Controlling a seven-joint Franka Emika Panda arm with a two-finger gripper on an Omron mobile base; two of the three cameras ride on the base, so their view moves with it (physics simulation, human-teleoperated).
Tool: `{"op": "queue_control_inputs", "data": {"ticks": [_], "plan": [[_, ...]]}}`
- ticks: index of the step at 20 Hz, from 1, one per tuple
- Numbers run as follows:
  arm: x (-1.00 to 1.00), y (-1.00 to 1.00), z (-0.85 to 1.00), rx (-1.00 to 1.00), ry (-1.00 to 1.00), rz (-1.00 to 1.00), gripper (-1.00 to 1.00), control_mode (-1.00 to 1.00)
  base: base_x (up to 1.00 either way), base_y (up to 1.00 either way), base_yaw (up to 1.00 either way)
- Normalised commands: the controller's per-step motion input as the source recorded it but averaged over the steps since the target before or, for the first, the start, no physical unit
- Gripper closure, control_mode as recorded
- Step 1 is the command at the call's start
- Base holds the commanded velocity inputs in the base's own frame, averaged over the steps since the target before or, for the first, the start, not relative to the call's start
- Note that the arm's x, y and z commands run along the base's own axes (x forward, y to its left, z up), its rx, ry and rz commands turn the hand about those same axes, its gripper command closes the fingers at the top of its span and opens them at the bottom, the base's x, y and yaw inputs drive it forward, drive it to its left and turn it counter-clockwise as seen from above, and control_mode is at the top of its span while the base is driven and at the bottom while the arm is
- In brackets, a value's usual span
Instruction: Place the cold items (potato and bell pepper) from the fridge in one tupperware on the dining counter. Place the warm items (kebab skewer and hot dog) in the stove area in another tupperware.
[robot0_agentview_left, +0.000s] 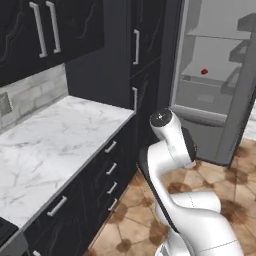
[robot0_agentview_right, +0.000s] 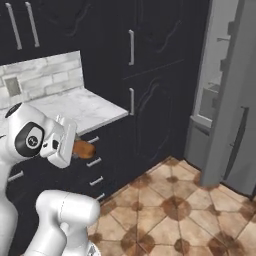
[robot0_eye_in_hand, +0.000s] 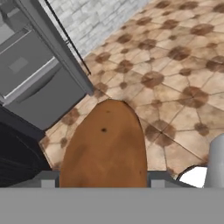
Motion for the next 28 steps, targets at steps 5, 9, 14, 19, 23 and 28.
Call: {"op": "queue_control_inputs", "data": {"ticks": [5,9,14,19,23,28], "plan": [[0.0,0.0,0.0,0.0,0.0,0.0,1.0,1.0,-0.74,-0.06,0.4],[0.0,0.0,0.0,0.0,0.0,0.0,1.0,1.0,-0.84,-0.1,0.41],[0.0,0.0,0.0,0.0,0.0,0.0,1.0,1.0,-0.97,-0.11,0.34],[0.0,0.0,0.0,0.0,0.0,0.0,1.0,1.0,-1.0,-0.03,0.23],[0.0,0.0,0.0,0.0,0.0,0.0,1.0,1.0,-1.0,0.0,0.18],[0.0,0.0,0.0,0.0,0.0,0.0,1.0,1.0,-1.0,0.0,0.28]]}}
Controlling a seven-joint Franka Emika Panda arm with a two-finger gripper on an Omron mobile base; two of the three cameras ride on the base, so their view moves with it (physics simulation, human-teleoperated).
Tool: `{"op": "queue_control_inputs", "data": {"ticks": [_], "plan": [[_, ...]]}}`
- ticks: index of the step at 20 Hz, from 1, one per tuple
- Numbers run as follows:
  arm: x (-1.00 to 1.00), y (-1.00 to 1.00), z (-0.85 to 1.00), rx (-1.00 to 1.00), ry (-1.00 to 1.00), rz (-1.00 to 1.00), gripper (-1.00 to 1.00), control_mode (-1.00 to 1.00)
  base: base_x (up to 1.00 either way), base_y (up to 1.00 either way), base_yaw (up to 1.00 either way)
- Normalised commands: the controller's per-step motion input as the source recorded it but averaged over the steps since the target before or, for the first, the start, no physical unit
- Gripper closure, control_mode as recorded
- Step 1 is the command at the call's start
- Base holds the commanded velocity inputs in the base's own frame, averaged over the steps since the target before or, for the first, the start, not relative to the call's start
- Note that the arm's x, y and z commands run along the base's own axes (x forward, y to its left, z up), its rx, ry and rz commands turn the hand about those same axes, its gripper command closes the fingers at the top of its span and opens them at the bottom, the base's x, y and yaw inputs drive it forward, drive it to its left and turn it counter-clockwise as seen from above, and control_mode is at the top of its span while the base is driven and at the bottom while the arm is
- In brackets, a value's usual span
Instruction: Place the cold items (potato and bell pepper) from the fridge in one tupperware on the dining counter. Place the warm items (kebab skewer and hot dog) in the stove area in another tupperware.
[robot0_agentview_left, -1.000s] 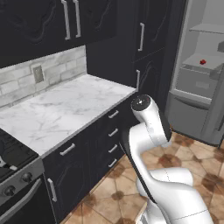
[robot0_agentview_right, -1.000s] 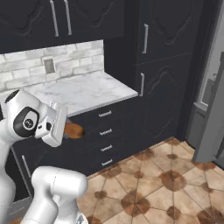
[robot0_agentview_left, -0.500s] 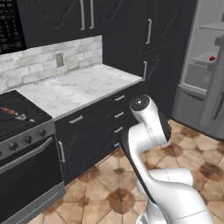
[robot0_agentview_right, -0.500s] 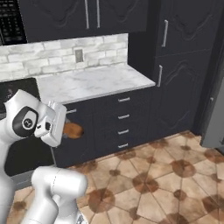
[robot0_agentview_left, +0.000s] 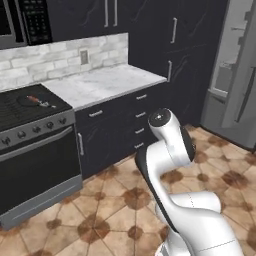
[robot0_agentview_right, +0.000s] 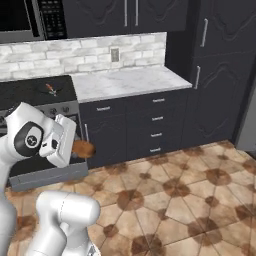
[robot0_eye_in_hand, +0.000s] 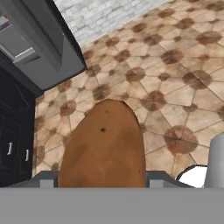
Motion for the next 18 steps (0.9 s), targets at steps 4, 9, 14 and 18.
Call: {"op": "queue_control_inputs", "data": {"ticks": [4,9,14,18], "plan": [[0.0,0.0,0.0,0.0,0.0,0.0,1.0,1.0,-0.99,0.02,0.29],[0.0,0.0,0.0,0.0,0.0,0.0,1.0,1.0,-0.98,0.16,0.26],[0.0,0.0,0.0,0.0,0.0,0.0,1.0,1.0,-0.95,0.36,0.18],[0.0,0.0,0.0,0.0,0.0,0.0,1.0,1.0,-0.92,0.52,0.16]]}}
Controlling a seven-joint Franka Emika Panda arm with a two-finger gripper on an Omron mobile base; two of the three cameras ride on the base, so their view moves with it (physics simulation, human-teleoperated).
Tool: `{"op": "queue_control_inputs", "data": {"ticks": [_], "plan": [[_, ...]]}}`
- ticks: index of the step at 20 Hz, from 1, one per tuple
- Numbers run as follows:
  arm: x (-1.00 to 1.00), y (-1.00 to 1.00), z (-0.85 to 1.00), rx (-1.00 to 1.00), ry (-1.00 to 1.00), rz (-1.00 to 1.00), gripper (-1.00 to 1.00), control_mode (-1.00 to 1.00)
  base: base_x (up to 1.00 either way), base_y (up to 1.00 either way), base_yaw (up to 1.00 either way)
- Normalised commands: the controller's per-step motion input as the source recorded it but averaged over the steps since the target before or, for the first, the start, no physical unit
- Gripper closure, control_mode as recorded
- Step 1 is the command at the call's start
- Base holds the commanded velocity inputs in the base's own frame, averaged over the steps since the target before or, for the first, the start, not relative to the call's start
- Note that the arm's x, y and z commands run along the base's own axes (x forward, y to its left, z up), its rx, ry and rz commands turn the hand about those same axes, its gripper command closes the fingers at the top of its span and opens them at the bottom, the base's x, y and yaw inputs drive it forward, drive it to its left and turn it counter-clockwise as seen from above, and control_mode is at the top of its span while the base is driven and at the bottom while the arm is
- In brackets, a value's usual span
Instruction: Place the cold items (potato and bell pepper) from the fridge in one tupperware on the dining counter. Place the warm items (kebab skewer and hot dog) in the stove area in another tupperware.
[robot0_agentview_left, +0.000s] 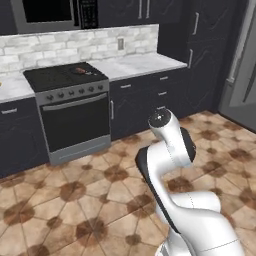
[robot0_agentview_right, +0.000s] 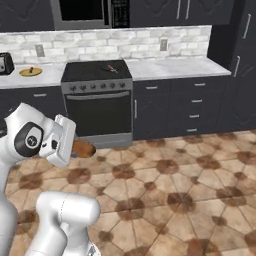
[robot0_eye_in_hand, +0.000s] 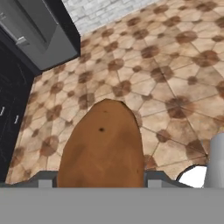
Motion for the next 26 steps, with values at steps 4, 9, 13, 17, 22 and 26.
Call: {"op": "queue_control_inputs", "data": {"ticks": [4,9,13,17,22,26], "plan": [[0.0,0.0,0.0,0.0,0.0,0.0,1.0,1.0,-0.81,0.65,0.17],[0.0,0.0,0.0,0.0,0.0,0.0,1.0,1.0,-0.88,0.51,0.17],[0.0,0.0,0.0,0.0,0.0,0.0,1.0,1.0,-0.96,0.36,0.17],[0.0,0.0,0.0,0.0,0.0,0.0,1.0,1.0,-1.0,0.1,0.18],[0.0,0.0,0.0,0.0,0.0,0.0,1.0,1.0,-0.95,0.11,0.14],[0.0,0.0,0.0,0.0,0.0,0.0,1.0,1.0,-0.86,0.56,0.06]]}}
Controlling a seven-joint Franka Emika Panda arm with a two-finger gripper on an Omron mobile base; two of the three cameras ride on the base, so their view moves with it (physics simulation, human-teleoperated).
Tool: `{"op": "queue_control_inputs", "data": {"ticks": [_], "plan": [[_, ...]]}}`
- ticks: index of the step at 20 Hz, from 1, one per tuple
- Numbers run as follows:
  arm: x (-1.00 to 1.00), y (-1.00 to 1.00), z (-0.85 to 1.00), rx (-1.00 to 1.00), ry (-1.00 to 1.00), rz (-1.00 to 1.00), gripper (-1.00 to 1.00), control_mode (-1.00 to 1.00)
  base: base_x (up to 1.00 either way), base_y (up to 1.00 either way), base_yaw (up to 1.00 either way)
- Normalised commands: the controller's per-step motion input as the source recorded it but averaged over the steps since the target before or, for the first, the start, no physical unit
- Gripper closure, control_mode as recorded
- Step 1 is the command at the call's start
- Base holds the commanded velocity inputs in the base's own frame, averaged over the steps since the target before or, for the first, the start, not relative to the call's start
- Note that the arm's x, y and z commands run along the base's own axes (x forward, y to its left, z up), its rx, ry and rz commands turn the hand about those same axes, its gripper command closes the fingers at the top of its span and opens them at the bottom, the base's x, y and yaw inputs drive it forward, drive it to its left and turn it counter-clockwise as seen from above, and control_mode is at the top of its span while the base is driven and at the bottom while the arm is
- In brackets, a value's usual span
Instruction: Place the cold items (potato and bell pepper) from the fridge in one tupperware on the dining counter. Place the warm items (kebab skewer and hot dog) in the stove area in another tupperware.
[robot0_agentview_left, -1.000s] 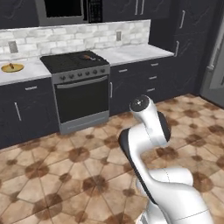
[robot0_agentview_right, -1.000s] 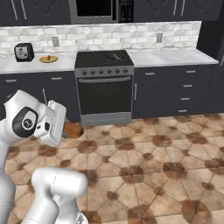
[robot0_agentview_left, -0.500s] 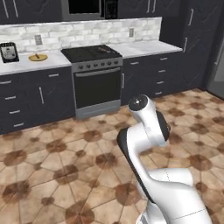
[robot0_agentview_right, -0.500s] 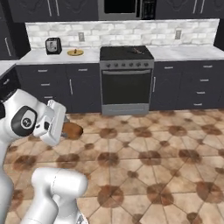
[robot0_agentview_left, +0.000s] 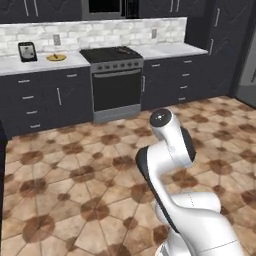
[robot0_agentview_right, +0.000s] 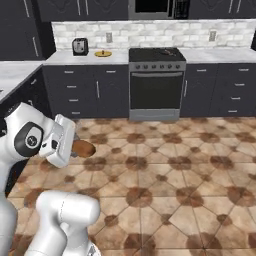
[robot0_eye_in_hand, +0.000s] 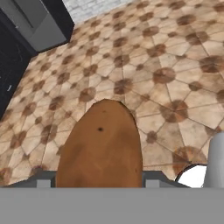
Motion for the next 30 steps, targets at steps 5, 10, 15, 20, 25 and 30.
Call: {"op": "queue_control_inputs", "data": {"ticks": [5,10,15,20,25,30], "plan": [[0.0,0.0,0.0,0.0,0.0,0.0,1.0,1.0,-0.84,0.56,0.04],[0.0,0.0,0.0,0.0,0.0,0.0,1.0,1.0,-0.92,0.35,0.07],[0.0,0.0,0.0,0.0,0.0,0.0,1.0,1.0,-0.9,0.19,0.09],[0.0,0.0,0.0,0.0,0.0,0.0,1.0,1.0,-0.61,0.77,0.01],[0.0,0.0,0.0,0.0,0.0,0.0,1.0,1.0,-0.51,0.94,0.0],[0.0,0.0,0.0,0.0,0.0,0.0,1.0,1.0,-0.45,0.92,0.0]]}}
